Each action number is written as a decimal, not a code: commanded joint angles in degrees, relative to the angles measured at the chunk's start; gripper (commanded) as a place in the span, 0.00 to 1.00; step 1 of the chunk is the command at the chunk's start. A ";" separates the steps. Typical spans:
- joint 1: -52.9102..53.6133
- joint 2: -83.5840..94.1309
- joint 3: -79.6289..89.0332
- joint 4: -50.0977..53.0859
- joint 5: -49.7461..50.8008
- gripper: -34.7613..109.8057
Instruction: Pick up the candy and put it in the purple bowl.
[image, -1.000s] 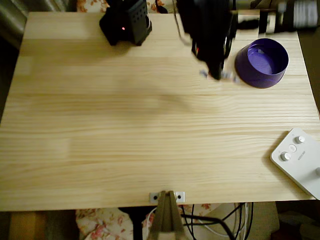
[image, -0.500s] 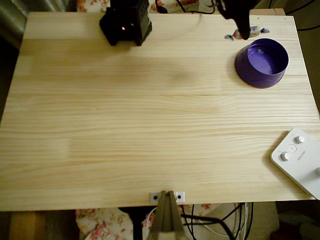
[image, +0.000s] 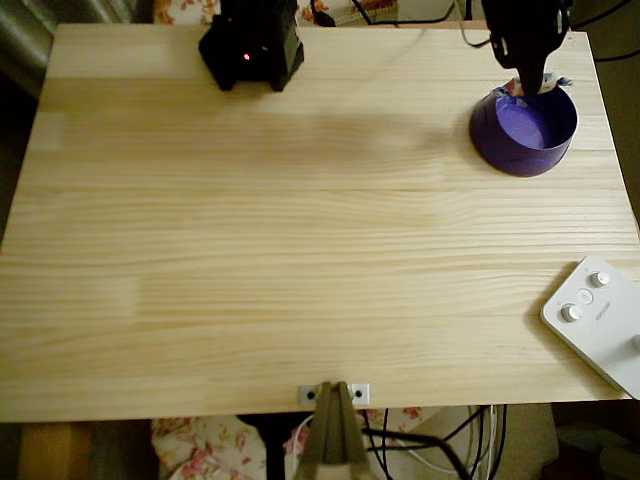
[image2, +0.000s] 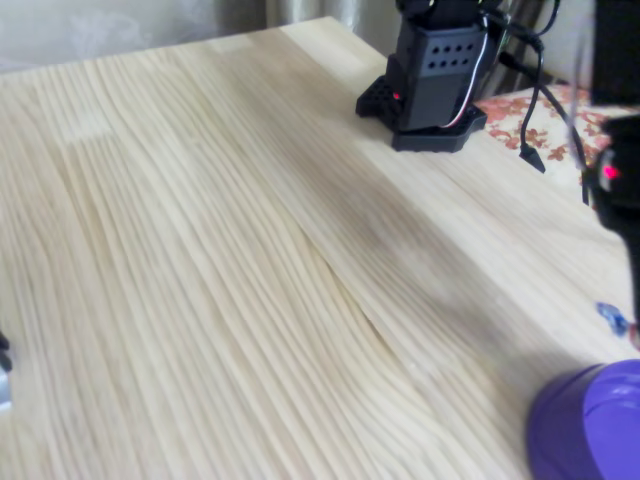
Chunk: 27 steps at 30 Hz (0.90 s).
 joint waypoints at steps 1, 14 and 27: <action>-1.41 1.05 -6.77 -0.35 0.18 0.24; 0.35 3.52 -5.45 -0.44 2.11 0.35; 11.51 15.56 5.80 -0.26 -0.53 0.24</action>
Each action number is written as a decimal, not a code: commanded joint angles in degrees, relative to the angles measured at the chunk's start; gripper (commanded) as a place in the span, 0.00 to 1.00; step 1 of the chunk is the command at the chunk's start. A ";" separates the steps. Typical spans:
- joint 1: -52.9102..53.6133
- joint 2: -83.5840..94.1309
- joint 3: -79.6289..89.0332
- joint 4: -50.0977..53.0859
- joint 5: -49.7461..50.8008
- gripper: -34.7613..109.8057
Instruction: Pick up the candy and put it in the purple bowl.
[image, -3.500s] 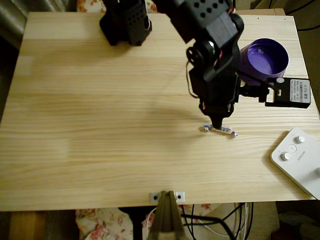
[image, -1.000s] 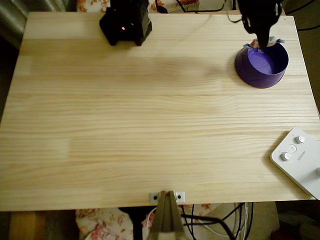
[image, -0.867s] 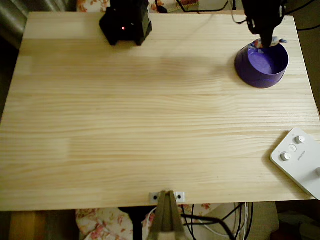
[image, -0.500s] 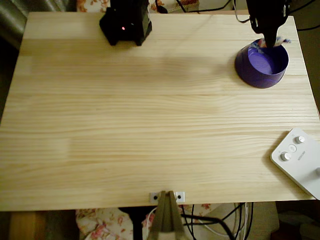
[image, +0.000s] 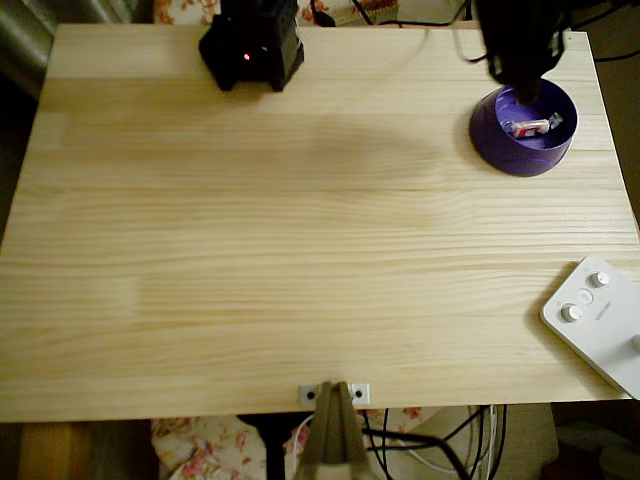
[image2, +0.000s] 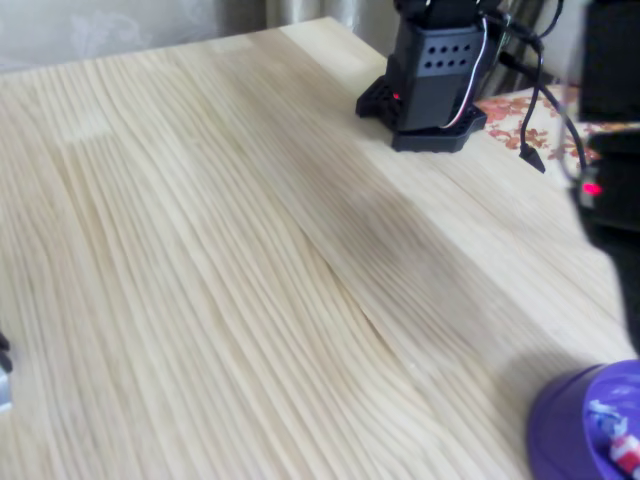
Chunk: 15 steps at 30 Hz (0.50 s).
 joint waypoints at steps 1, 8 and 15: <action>5.54 12.22 2.90 -0.70 -0.88 0.24; 18.81 25.66 15.21 6.94 -3.25 0.24; 41.13 47.11 27.51 9.32 6.15 0.23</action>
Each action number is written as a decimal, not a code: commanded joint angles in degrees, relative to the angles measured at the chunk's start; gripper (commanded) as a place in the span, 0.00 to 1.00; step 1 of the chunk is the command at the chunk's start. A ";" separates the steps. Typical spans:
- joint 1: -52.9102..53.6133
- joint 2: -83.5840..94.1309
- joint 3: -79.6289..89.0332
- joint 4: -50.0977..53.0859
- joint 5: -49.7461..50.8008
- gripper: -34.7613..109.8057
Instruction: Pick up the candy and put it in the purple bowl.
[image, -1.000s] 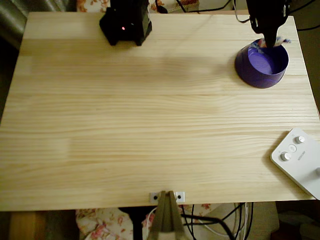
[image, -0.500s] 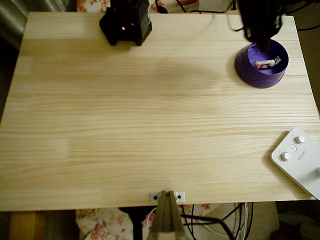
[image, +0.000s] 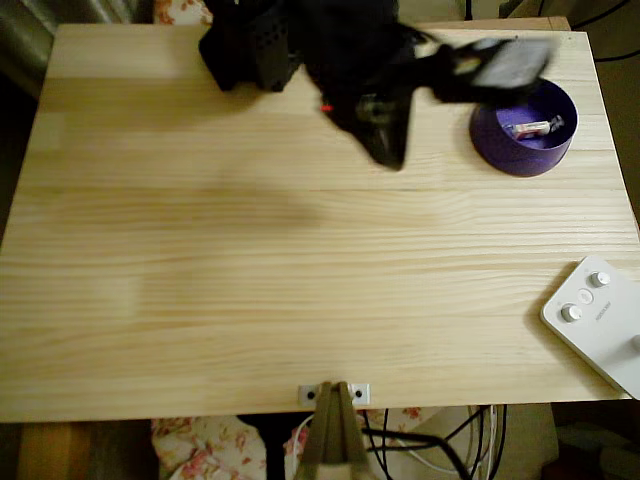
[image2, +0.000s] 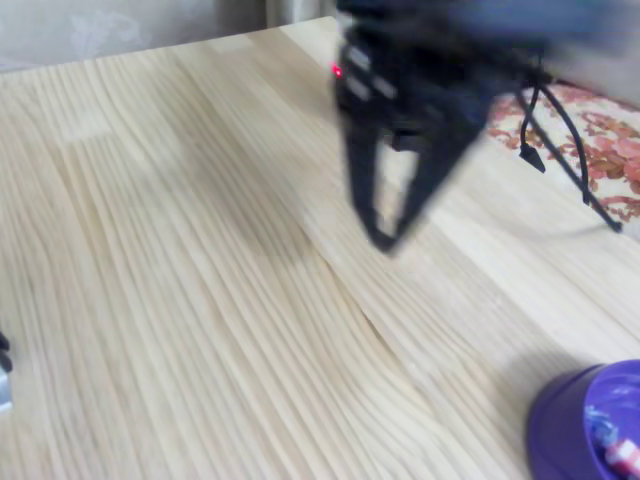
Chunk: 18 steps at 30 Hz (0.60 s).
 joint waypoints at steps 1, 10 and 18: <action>13.97 17.75 3.52 1.41 2.72 0.23; 37.18 40.87 18.19 8.79 7.56 0.23; 41.31 55.55 25.93 17.14 11.34 0.23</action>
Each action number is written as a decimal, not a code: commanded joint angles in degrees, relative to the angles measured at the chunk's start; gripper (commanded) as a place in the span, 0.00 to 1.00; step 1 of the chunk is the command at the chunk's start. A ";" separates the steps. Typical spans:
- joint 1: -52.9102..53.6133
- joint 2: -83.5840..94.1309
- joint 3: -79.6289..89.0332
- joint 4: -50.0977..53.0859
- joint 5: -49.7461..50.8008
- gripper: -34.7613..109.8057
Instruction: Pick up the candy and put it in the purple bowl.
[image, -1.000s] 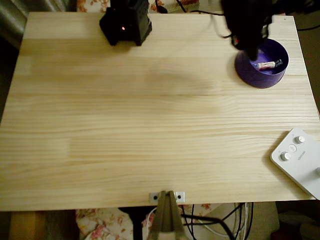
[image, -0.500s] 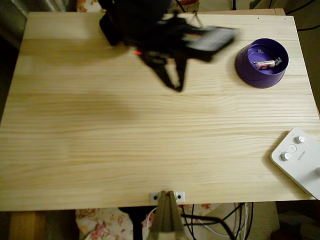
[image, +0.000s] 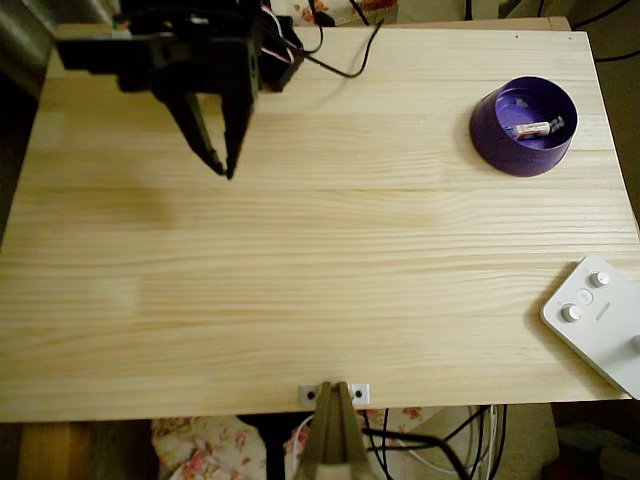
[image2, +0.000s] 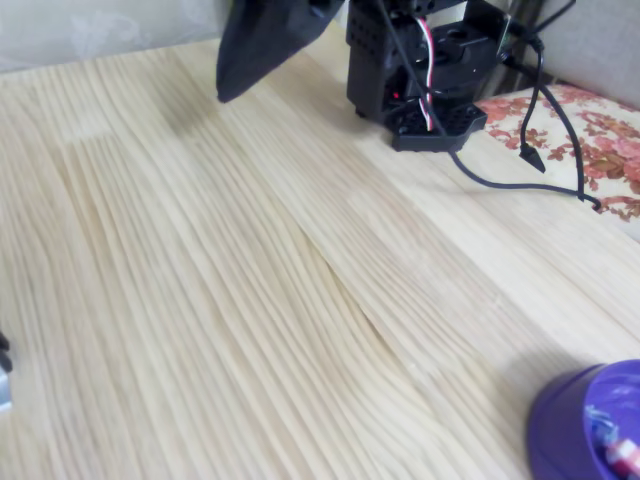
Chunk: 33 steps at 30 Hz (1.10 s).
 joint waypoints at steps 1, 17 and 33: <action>2.46 5.54 1.05 2.02 1.76 0.23; 4.75 5.62 11.34 -0.26 5.89 0.23; 4.92 5.62 11.43 -0.26 5.98 0.23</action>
